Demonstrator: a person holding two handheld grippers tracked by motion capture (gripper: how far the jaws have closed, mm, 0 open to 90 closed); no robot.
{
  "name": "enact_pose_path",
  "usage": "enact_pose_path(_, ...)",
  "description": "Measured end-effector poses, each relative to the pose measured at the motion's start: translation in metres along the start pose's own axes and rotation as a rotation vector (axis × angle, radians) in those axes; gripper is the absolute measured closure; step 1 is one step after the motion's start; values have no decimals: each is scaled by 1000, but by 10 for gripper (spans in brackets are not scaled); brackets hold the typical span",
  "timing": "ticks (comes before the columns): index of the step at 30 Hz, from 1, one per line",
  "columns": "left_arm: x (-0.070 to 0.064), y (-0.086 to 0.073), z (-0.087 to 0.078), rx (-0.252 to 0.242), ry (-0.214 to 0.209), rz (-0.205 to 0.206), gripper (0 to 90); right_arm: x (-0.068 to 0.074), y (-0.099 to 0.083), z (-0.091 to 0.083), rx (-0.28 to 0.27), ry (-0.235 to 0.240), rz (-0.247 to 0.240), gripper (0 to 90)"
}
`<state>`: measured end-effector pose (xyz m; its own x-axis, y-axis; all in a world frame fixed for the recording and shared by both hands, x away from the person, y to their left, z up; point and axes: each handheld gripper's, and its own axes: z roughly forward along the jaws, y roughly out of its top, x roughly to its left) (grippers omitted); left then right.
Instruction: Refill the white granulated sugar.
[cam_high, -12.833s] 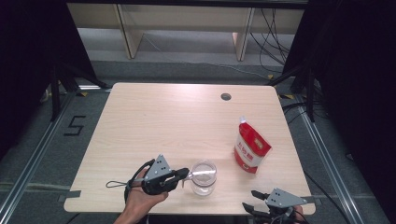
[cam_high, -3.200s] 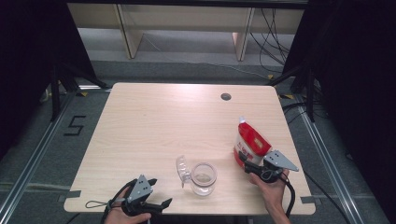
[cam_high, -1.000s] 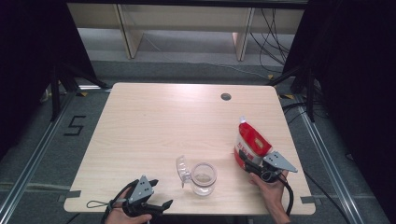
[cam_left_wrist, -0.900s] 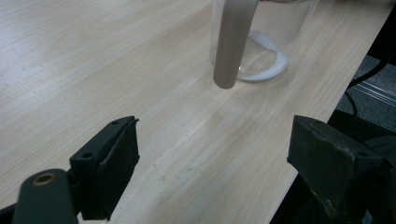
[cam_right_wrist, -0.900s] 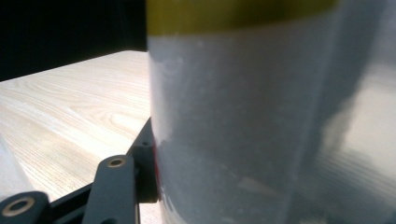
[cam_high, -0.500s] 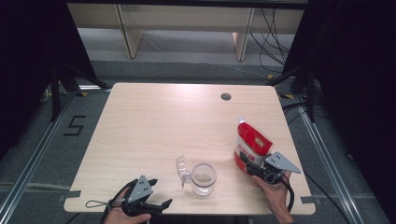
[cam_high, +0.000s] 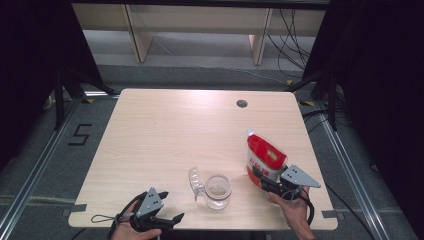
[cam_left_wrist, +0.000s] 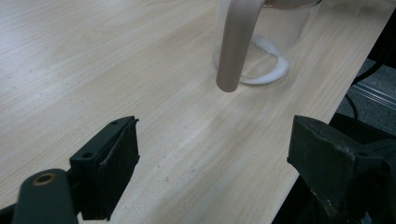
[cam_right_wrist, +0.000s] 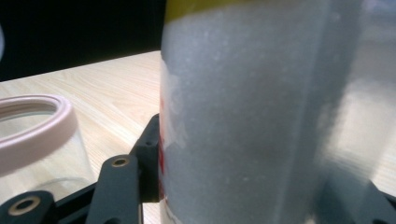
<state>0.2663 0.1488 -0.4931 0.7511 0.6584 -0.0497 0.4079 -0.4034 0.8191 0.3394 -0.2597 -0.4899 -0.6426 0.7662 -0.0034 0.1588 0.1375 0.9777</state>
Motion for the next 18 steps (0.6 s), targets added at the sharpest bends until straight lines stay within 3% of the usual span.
enact_pose_path(2, 0, 0, 0, 0, -2, 1, 159, 2, 3, -1, -31, 16, -10, 471)
enact_pose_path(4, 0, 0, 0, -3, -3, -1, 159, 7, 7, -6, -19, 7, 2, 471)
enact_pose_path(5, 0, 0, 0, -3, -3, -1, 159, 5, 9, -7, -40, 10, -39, 471)
enact_pose_path(7, 1, -1, 1, -11, -6, -3, 159, 6, 13, -9, -60, 39, -66, 471)
enact_pose_path(9, 1, -1, 1, -14, -3, 1, 159, 8, 15, -13, -59, 23, -105, 471)
enact_pose_path(10, 1, -1, 1, -16, -3, -3, 158, 11, 16, -15, -62, 27, -84, 471)
enact_pose_path(11, 1, -1, 0, -15, 3, -6, 158, 11, 17, -16, -63, 48, -106, 472)
enact_pose_path(12, 1, -1, 1, -19, -2, -4, 159, 12, 18, -20, -55, 24, -126, 472)
enact_pose_path(18, 0, -1, 1, -17, -8, -11, 159, 23, 22, -34, -30, 28, -272, 473)
